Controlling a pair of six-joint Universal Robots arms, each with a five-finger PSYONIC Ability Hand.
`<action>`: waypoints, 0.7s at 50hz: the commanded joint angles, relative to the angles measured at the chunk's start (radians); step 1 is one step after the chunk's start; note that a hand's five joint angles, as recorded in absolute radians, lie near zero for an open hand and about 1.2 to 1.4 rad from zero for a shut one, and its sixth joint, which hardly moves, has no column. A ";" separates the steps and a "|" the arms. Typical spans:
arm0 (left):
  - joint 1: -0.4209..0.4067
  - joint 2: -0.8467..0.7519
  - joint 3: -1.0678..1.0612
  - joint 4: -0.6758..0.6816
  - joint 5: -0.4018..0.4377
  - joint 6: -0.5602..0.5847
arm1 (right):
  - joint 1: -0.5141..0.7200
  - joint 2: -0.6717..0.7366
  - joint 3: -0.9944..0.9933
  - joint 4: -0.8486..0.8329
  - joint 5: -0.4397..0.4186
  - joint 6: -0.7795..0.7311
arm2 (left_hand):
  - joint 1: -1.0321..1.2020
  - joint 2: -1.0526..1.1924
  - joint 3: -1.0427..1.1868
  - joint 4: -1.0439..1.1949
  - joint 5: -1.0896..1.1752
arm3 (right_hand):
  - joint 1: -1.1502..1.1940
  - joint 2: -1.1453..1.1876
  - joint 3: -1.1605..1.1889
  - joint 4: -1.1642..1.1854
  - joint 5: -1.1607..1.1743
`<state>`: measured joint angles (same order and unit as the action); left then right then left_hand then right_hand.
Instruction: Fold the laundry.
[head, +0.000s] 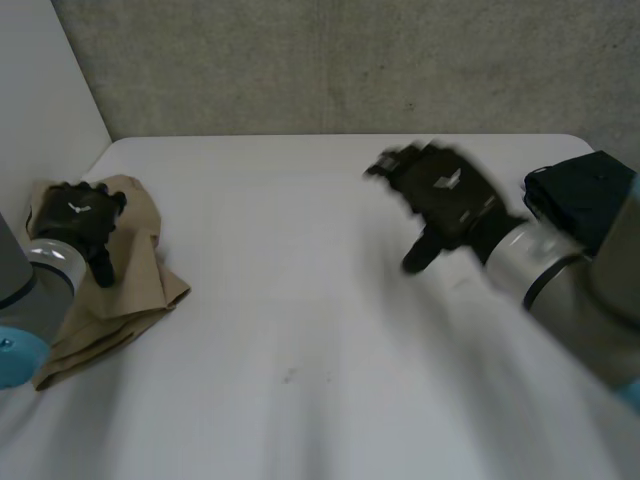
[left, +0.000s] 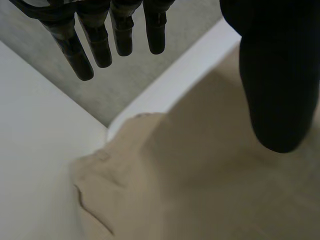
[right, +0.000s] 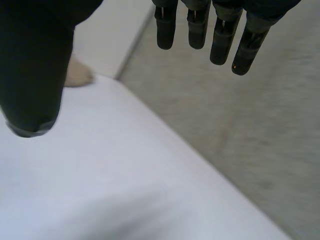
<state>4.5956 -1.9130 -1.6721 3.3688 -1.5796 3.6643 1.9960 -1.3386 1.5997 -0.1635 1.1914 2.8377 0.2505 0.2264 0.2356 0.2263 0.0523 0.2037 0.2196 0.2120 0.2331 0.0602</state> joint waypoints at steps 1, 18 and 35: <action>0.003 -0.148 0.041 0.049 0.145 0.081 | 0.079 0.052 0.078 -0.010 0.010 -0.052 | -0.031 -0.007 -0.016 -0.007 -0.008 | -0.029 -0.045 -0.038 -0.059 -0.060; -0.243 -0.118 0.172 0.092 -0.005 -0.030 | -0.052 0.012 0.036 -0.008 0.034 -0.055 | 1.146 1.170 1.161 1.170 1.169 | -0.029 -0.045 -0.038 -0.059 -0.060; -0.842 -0.141 0.183 0.058 -0.029 -0.357 | -0.129 0.012 -0.021 0.001 0.146 -0.052 | -0.012 0.012 0.003 0.012 0.012 | -0.029 -0.045 -0.038 -0.059 -0.060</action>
<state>3.8727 -1.9768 -1.4993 3.4466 -1.5891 3.3041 1.8821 -1.3279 1.5885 -0.1656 1.3298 2.7864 0.7941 0.9021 0.8860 0.8973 0.6662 0.2037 0.2196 0.2120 0.2331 0.0602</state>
